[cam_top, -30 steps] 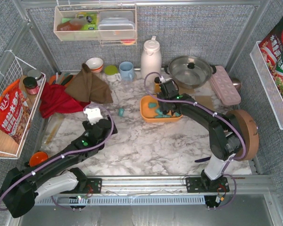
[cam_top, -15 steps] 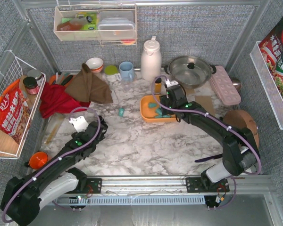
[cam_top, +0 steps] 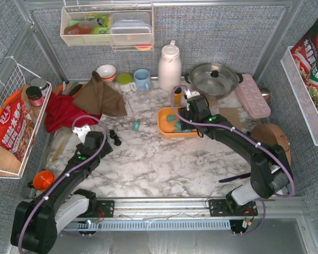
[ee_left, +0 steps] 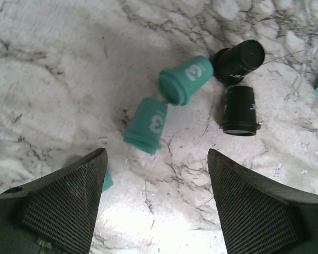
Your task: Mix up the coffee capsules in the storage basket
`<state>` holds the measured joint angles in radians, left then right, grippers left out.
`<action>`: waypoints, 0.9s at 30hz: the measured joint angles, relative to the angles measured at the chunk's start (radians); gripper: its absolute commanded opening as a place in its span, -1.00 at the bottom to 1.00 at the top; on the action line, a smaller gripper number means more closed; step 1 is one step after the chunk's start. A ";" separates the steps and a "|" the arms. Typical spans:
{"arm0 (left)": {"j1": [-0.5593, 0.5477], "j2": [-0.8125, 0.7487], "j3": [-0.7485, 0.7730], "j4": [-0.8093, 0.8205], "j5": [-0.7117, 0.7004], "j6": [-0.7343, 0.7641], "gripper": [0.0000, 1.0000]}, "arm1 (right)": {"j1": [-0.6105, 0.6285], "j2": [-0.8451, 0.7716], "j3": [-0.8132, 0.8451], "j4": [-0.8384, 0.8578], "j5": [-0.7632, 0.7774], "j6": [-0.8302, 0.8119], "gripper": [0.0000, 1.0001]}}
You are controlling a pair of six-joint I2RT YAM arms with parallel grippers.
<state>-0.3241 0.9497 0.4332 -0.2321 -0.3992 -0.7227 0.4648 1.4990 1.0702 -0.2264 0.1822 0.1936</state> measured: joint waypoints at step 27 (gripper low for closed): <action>0.108 0.217 -0.018 0.216 0.171 0.107 0.16 | -0.001 -0.017 0.000 -0.001 -0.015 -0.017 0.34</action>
<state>-0.2161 1.1667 0.4156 -0.0166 -0.2287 -0.6159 0.4637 1.4818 1.0702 -0.2276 0.1673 0.1764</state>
